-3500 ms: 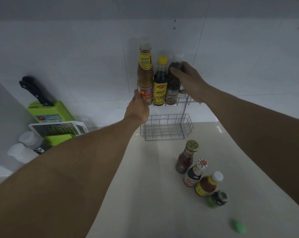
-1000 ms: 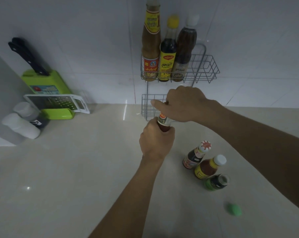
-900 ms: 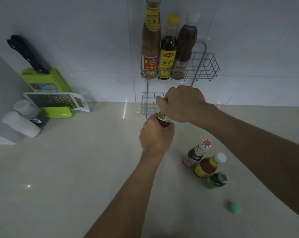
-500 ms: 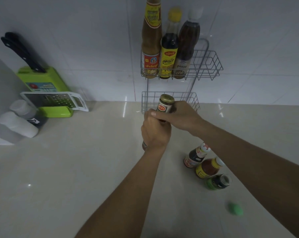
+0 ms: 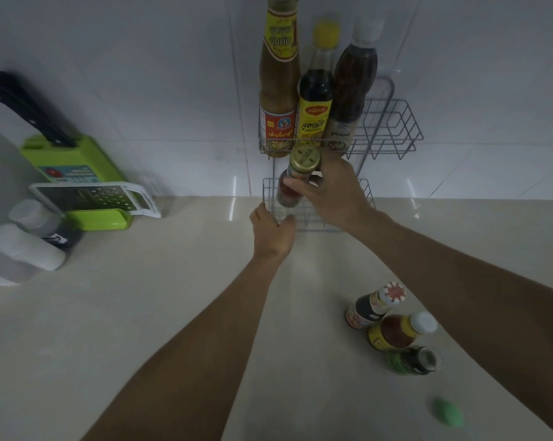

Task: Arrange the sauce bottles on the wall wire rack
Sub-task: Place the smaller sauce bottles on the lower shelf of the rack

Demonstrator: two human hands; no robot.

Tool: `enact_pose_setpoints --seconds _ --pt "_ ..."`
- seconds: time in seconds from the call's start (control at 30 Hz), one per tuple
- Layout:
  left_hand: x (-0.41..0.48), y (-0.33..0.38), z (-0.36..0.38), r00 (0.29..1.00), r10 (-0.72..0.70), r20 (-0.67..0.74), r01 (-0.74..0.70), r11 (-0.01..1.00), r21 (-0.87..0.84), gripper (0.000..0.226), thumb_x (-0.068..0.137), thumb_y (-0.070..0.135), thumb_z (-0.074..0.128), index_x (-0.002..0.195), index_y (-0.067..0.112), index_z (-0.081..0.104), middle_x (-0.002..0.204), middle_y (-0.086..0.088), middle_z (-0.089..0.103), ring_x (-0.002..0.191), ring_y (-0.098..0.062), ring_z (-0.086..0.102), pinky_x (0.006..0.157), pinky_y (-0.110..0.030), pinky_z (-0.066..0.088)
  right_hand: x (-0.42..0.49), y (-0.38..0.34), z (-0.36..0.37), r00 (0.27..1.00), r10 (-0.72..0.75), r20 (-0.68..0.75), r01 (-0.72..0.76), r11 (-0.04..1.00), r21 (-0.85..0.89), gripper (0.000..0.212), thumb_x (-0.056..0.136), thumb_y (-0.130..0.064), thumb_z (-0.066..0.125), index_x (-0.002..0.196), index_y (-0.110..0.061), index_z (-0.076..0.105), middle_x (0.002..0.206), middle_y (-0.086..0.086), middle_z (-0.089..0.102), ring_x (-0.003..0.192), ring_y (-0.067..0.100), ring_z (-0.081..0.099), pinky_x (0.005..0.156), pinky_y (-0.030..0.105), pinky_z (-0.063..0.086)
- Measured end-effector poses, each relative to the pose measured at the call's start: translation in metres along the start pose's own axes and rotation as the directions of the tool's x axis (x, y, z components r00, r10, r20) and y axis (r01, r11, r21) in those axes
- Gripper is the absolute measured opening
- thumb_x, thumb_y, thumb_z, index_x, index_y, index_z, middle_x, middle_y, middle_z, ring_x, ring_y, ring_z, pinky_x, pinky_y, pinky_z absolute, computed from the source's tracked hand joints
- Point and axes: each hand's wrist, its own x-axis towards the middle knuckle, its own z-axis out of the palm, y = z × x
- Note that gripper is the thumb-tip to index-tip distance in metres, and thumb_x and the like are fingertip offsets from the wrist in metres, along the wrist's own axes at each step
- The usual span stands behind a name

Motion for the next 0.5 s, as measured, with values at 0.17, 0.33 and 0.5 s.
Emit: enact_pose_setpoints --seconds 0.17,0.33,0.5 --pt "0.03 -0.016 0.002 0.99 -0.125 0.07 0.129 0.99 -0.054 0.111 0.053 0.044 0.059 0.155 0.014 0.029 0.155 -0.015 0.045 0.139 -0.034 0.046 0.112 -0.052 0.043 0.003 0.015 0.022 0.999 -0.007 0.038 0.009 0.999 -0.044 0.041 0.079 -0.029 0.079 0.112 -0.011 0.063 0.108 0.005 0.066 0.096 0.019 0.063 0.083 0.04 0.057" --pt "0.025 -0.012 -0.003 0.992 -0.087 0.091 0.092 0.995 -0.048 0.065 0.074 0.013 0.062 0.137 0.009 0.047 0.128 -0.015 0.064 0.118 -0.032 0.061 0.076 -0.027 0.051 0.012 0.029 0.044 0.992 0.122 0.036 -0.121 0.993 -0.008 0.039 0.082 -0.029 0.078 0.112 -0.01 0.063 0.107 0.006 0.07 0.099 0.021 0.065 0.088 0.042 0.056" --pt "0.023 -0.009 -0.006 0.985 -0.06 0.164 0.064 0.998 -0.018 0.069 0.088 -0.003 0.058 0.148 0.019 0.034 0.124 -0.007 0.057 0.102 -0.016 0.053 0.072 -0.021 0.044 0.034 0.03 0.051 0.977 0.181 0.112 -0.175 0.982 -0.065 0.046 0.089 -0.035 0.07 0.123 -0.008 0.055 0.118 0.01 0.069 0.109 0.028 0.065 0.095 0.042 0.052"
